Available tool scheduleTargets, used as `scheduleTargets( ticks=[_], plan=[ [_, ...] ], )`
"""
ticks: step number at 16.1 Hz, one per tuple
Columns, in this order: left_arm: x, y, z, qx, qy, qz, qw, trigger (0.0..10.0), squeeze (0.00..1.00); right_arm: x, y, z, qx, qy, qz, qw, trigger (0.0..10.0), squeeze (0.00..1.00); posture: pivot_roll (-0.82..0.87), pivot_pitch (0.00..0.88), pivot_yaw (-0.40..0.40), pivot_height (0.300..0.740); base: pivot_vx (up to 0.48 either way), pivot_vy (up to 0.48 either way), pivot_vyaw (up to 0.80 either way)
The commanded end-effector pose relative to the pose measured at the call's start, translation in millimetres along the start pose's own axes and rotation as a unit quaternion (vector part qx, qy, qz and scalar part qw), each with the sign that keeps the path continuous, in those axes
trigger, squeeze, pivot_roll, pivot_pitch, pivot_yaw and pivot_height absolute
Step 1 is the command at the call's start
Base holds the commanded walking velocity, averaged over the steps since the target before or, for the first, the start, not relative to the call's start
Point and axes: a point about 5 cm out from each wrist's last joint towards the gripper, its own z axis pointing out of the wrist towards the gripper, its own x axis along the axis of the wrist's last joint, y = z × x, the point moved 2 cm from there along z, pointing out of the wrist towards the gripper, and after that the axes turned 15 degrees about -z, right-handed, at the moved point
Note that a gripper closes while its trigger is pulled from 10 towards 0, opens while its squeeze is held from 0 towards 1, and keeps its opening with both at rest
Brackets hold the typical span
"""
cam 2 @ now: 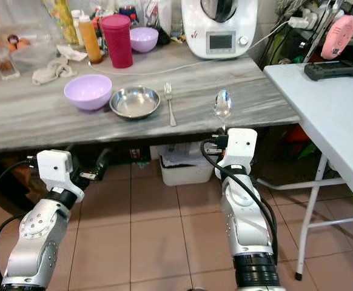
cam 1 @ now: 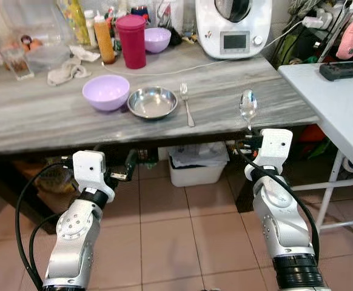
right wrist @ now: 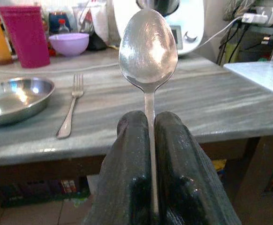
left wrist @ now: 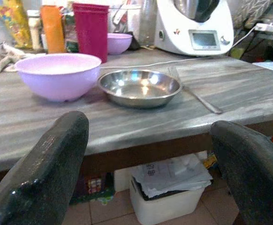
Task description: Setting the table
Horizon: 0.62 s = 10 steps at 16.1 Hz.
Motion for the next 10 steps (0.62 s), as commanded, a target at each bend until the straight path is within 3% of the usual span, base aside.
scheduleTargets(
  ticks=[1,10],
  plan=[
    [1.2,1.9,-0.5,-0.008,-0.003,0.002,1.000,10.0,0.00,5.2,4.6,-1.5,-0.012,0.011,-0.002,1.000,10.0,0.00,-0.14,0.085,0.032,0.740,0.337,0.000,0.00],
    [-0.9,4.4,0.7,-0.016,-0.012,0.002,1.000,10.0,0.00,3.1,6.0,-3.2,-0.018,0.007,-0.001,1.000,10.0,0.00,-0.14,0.087,0.040,0.740,0.342,0.000,0.00]
  ],
)
